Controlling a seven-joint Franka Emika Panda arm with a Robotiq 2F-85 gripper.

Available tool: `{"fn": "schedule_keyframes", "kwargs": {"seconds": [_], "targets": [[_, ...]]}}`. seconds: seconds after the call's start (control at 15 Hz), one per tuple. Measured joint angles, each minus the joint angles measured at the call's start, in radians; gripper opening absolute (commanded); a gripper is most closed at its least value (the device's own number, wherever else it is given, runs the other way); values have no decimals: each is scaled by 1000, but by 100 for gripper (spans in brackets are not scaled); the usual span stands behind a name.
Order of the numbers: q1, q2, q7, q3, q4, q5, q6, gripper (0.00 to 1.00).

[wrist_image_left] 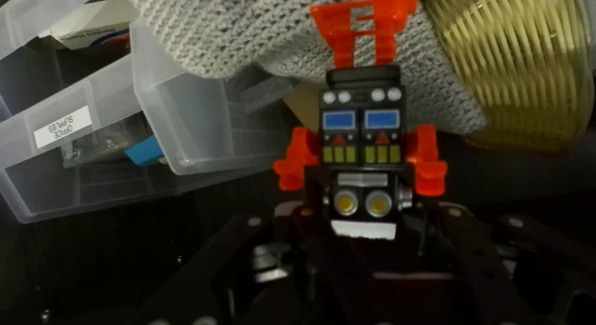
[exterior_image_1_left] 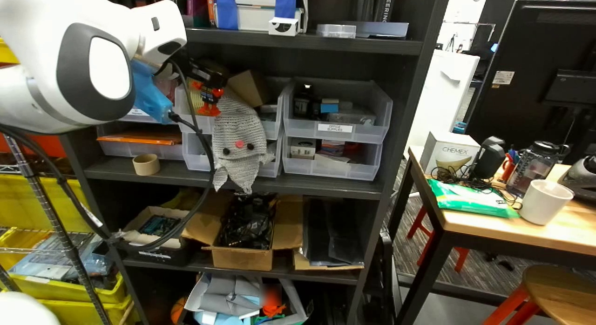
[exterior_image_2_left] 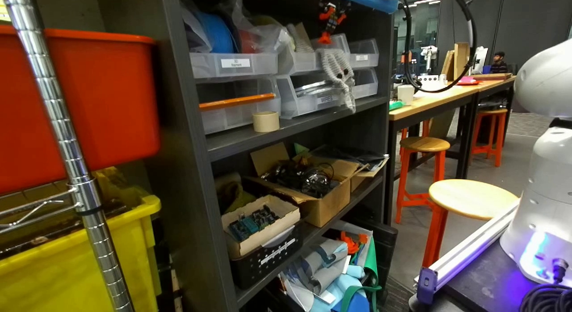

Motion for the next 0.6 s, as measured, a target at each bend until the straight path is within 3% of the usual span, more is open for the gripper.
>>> {"fn": "schedule_keyframes", "kwargs": {"seconds": [0.6], "targets": [[-52, 78, 43, 9, 29, 30, 67, 18]]}}
